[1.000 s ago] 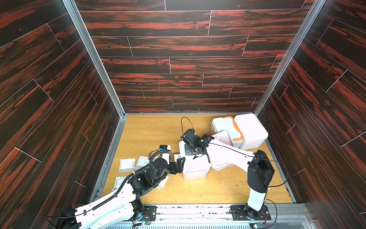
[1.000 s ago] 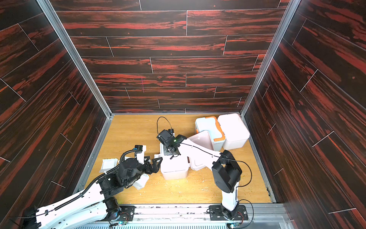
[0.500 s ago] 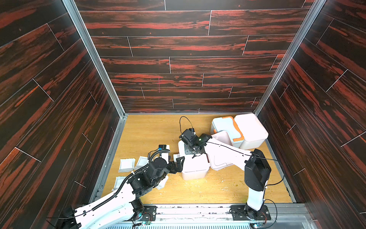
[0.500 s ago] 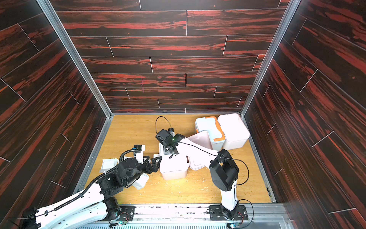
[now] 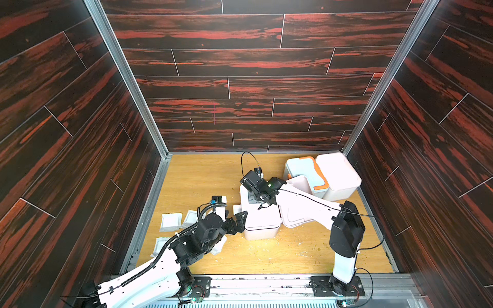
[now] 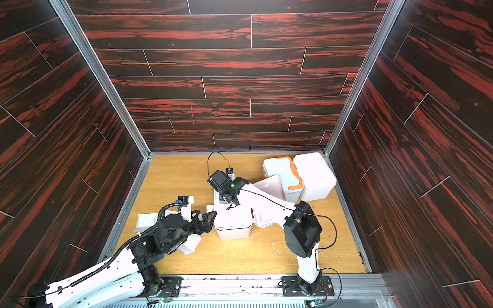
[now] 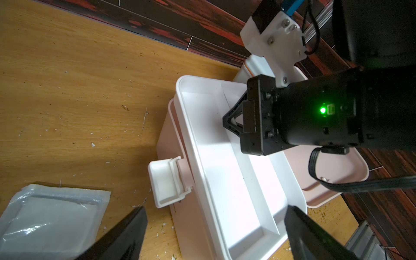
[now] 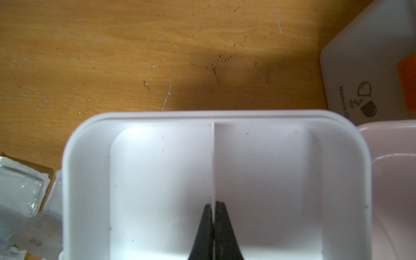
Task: Open first aid kits and take out gauze
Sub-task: Pick up the compartment layer from the first aid kit, then place the compartment layer in the first aid kit.
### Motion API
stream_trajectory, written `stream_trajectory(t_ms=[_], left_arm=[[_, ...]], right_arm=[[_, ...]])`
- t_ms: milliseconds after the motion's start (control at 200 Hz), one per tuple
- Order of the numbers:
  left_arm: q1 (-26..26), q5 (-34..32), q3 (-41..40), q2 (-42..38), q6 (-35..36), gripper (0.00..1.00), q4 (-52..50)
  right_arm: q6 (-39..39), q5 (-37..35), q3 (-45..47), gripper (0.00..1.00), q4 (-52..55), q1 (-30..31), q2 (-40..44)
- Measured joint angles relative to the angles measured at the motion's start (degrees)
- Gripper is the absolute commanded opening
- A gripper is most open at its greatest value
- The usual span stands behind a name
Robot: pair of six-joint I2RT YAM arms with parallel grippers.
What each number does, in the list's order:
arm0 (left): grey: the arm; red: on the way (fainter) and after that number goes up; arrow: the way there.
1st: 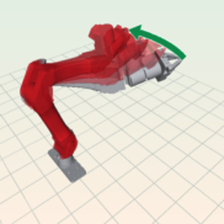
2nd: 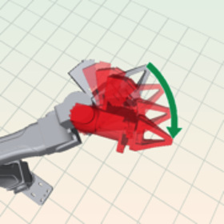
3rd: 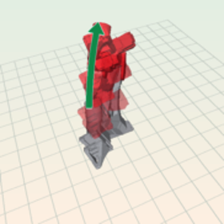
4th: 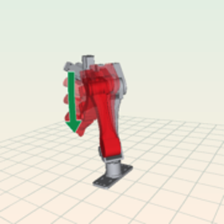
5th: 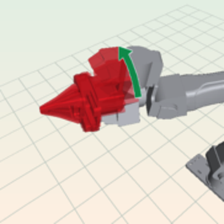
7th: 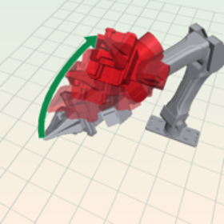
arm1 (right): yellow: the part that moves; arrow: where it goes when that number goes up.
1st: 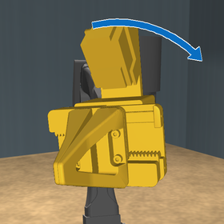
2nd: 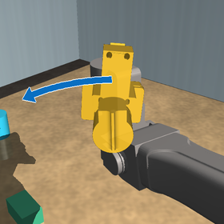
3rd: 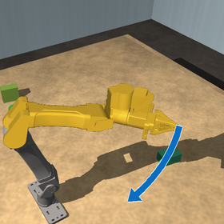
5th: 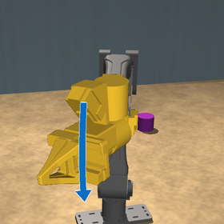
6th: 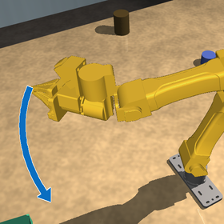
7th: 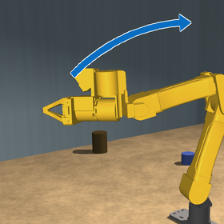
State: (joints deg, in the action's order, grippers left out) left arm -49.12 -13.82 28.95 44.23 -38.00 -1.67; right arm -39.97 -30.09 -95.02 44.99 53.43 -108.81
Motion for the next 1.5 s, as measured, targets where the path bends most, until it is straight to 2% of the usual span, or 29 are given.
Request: stream_trajectory(t_ms=[155, 266, 401, 686, 1037, 1252, 1498], left_arm=[[0.0, 1.0, 0.0, -3.1, 0.0, 1.00, 0.1], [0.0, 1.5, 0.0, -6.1, 0.0, 1.00, 0.3], [0.0, 1.5, 0.9, -8.7, 0.7, 1.00, 0.1], [0.0, 1.6, 7.2, -9.2, 5.0, 1.00, -3.3], [0.0, 1.6, 15.3, -10.3, 10.8, 1.00, -10.4], [0.1, 3.0, 22.0, -3.3, 14.2, 1.00, -14.0], [0.1, 7.1, 33.7, 14.7, 17.1, 1.00, -19.6]], right_arm=[[1.5, -2.8, 0.2, 0.00, -0.5, 0.9, 1.4], [3.9, -3.9, 3.9, 0.00, -3.6, 1.3, 6.4], [9.1, -4.6, 11.8, 0.00, -10.6, 1.3, 17.6], [21.7, -4.6, 27.3, 0.00, -27.1, 1.0, 41.7], [31.8, -10.3, 46.0, 0.00, -41.2, 0.9, 69.9], [34.2, -15.8, 54.2, 0.00, -48.4, 0.9, 84.5], [36.1, -20.6, 58.9, 0.00, -52.5, 0.9, 94.3]])
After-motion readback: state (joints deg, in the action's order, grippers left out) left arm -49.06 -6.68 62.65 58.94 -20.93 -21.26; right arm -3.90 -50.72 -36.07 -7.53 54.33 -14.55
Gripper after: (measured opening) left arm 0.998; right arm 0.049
